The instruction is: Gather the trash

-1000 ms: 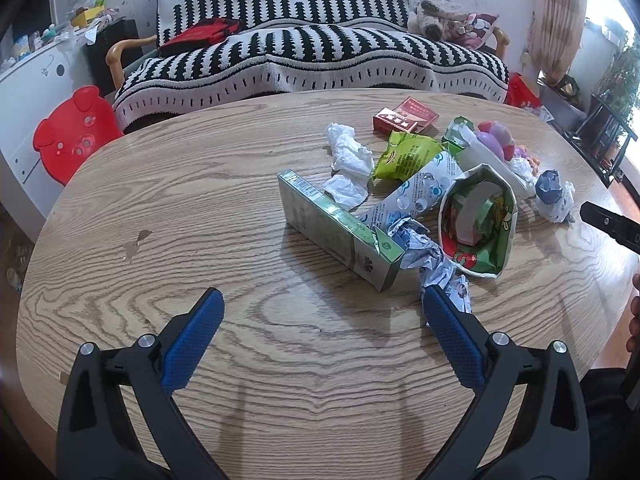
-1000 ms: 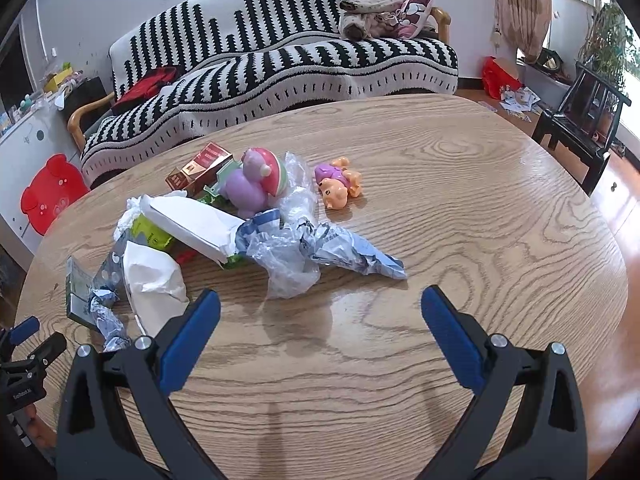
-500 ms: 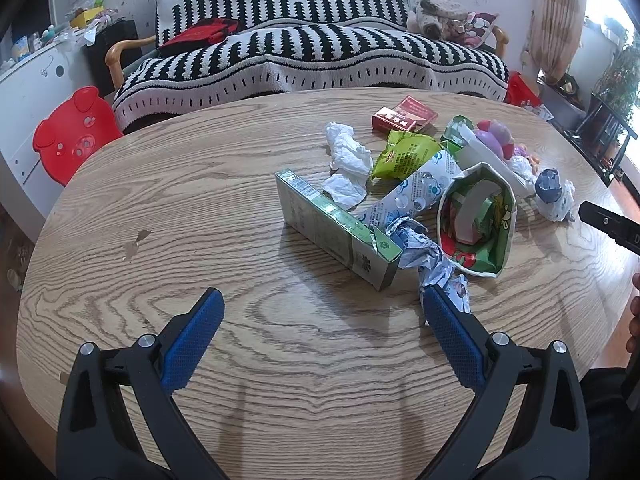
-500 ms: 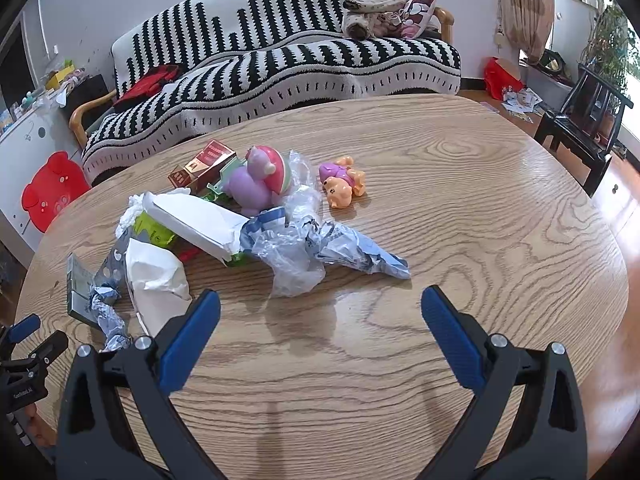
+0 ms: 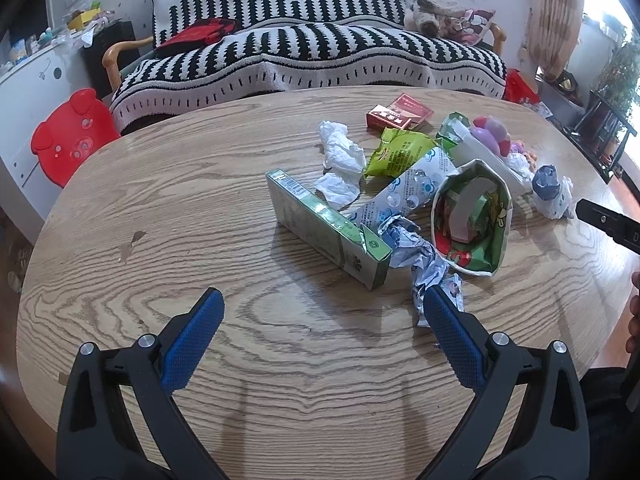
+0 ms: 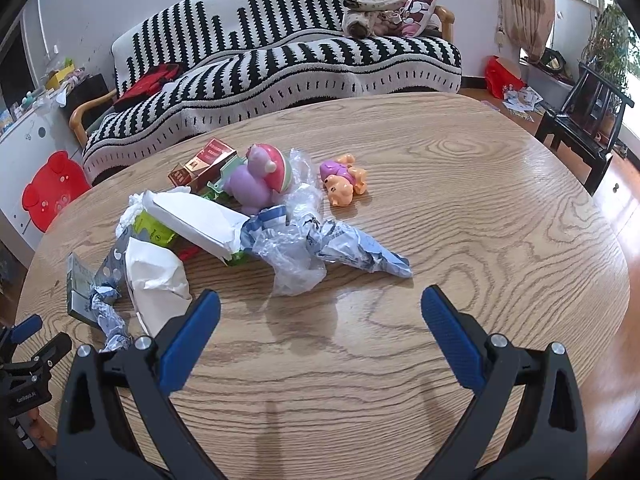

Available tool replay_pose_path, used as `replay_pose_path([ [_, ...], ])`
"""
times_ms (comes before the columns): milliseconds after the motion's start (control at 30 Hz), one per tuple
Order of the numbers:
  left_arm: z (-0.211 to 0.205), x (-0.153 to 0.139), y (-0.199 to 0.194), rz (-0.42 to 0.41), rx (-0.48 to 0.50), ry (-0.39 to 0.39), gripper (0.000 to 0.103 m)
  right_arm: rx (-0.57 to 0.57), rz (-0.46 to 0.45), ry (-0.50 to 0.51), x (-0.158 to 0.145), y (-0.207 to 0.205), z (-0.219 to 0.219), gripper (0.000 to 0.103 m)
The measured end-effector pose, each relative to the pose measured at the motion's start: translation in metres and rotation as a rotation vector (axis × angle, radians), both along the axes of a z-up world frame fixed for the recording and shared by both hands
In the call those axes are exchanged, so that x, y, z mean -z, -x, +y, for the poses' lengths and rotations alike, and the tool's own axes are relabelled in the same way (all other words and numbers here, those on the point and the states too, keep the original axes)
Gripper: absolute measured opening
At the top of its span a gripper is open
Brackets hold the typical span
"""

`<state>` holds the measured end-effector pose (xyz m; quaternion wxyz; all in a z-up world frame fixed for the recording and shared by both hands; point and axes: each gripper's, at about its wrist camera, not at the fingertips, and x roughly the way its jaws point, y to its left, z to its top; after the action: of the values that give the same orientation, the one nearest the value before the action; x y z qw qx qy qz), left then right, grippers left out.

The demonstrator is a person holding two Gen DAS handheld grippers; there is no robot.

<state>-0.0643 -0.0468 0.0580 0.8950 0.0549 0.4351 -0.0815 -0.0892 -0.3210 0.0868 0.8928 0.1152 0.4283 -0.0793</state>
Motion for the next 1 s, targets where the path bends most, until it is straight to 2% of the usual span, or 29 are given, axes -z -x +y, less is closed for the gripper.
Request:
replay_pose_path([
  [200, -0.002, 0.004, -0.004, 0.01, -0.01, 0.018, 0.097, -0.005, 0.017, 0.012, 0.003, -0.002, 0.0, 0.097],
  [400, -0.006, 0.013, -0.02, 0.046, -0.044, 0.129, 0.097, -0.017, 0.051, 0.076, 0.011, -0.014, 0.009, 0.097],
  [633, 0.0, 0.028, -0.049, 0.068, -0.129, 0.115, 0.097, -0.046, 0.073, 0.21, 0.021, -0.041, 0.026, 0.097],
  [1000, 0.07, 0.037, -0.061, 0.086, -0.264, 0.115, 0.097, -0.019, 0.066, 0.147, 0.037, -0.042, -0.011, 0.097],
])
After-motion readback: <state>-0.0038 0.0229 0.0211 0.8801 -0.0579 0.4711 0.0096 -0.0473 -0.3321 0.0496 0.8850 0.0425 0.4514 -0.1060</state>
